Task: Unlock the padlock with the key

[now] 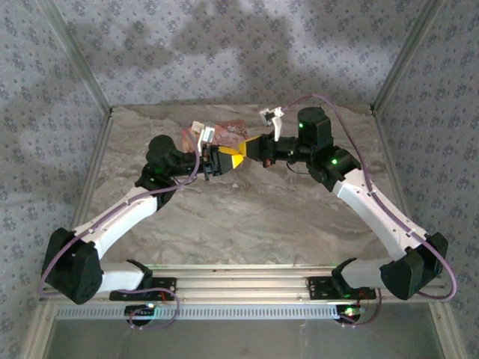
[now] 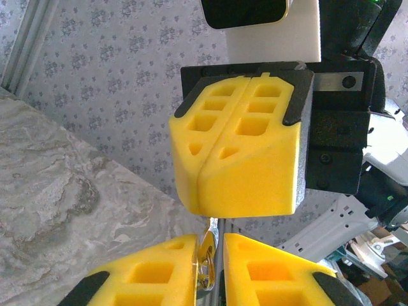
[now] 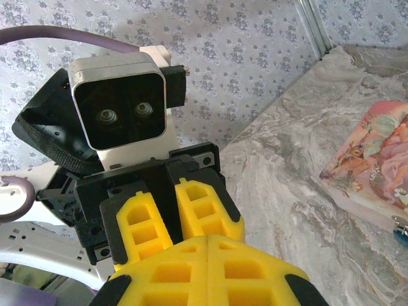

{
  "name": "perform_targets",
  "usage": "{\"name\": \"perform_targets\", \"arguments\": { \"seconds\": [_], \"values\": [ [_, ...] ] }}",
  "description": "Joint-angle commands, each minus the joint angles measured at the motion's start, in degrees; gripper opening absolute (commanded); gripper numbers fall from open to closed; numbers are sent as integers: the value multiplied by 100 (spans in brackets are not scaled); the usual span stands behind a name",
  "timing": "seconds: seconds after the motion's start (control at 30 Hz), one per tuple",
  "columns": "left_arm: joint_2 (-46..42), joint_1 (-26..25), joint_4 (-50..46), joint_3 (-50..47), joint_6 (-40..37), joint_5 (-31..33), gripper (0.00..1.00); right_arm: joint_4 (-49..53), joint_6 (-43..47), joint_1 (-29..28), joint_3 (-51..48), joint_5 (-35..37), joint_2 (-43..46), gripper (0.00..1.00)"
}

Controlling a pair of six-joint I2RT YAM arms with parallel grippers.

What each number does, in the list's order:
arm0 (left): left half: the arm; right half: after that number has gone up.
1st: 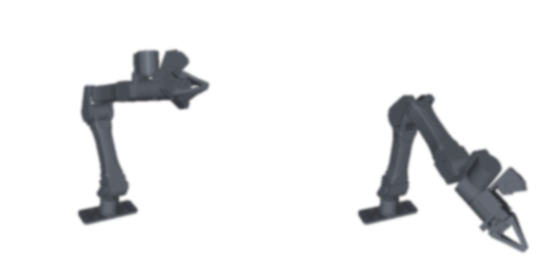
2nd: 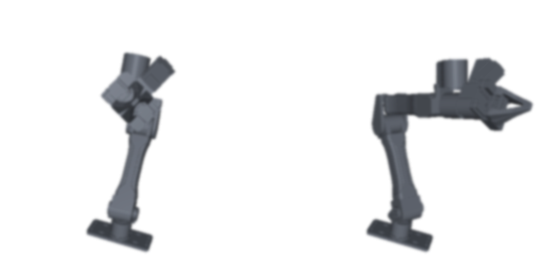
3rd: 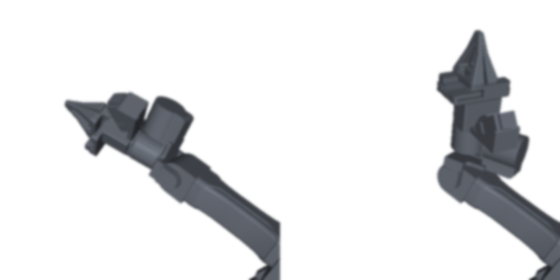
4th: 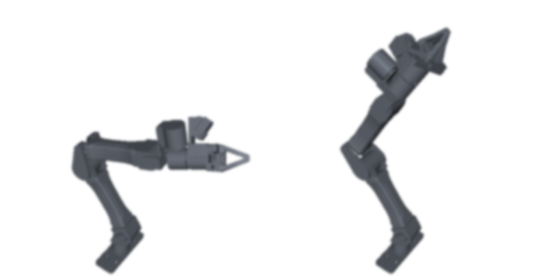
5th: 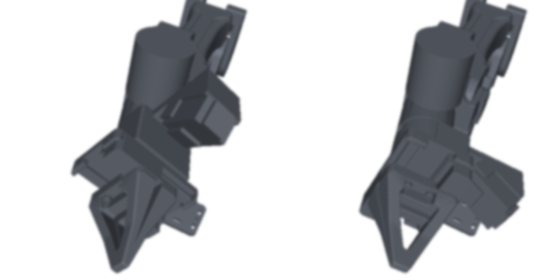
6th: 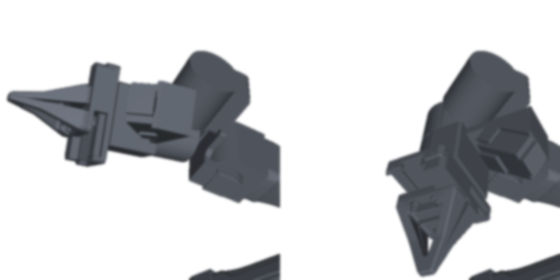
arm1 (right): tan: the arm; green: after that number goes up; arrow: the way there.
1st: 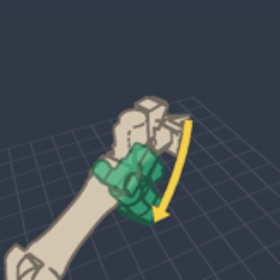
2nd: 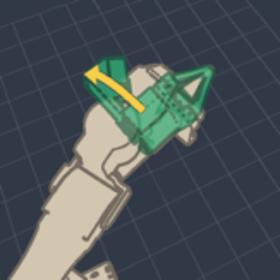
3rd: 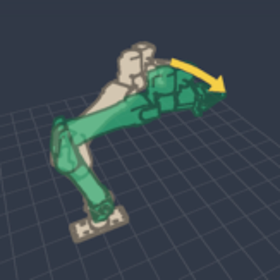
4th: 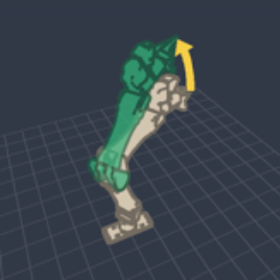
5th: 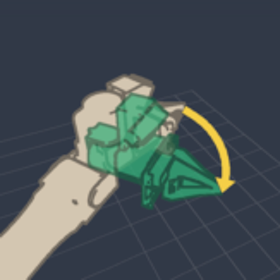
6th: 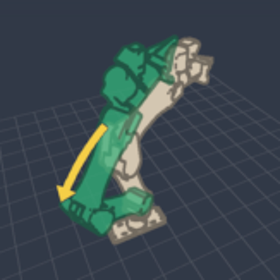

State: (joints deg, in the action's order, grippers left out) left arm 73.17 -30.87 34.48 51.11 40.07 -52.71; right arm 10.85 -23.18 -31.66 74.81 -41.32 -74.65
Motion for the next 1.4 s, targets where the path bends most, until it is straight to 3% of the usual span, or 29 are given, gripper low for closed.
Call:
{"name": "perform_targets", "arguments": {
  "seconds": [0.0, 0.1, 0.23, 0.5, 0.53, 0.7, 0.93, 1.07, 1.23, 1.37],
  "values": [
    [-136, -1, 15, 83, -105, -39, 18, -119, -80, -47, -27, 63, 129, 0],
    [-144, -5, 15, 81, -114, -42, 17, -121, -78, -53, -27, 63, 131, 0],
    [-154, 2, 16, 90, -123, -46, 0, -94, -72, -56, -29, 58, 137, 0],
    [-244, 11, -124, 39, -222, 46, 0, -57, -73, -53, -28, 113, 164, 0],
    [-287, 24, -267, 31, -301, 103, 0, -28, -76, -64, -28, 136, 162, 6],
    [-675, 195, -1317, -166, -806, 468, 0, 203, -41, -73, -60, 350, 246, 54],
    [-1683, 995, -3537, -689, -1445, 1741, 0, 1170, -45, 240, 11, 1437, 103, 74],
    [-1911, 1501, -4723, -684, -1701, 2515, 0, 1630, -187, 734, 165, 1707, -648, 73],
    [-1445, 2223, -5553, -711, -1505, 3591, 0, 1597, -231, 1086, 433, 1926, -1943, 69],
    [-601, 2658, -5416, -555, -1630, 3503, 0, 1563, -254, 1184, 891, 2016, -2806, 68]
  ]
}}
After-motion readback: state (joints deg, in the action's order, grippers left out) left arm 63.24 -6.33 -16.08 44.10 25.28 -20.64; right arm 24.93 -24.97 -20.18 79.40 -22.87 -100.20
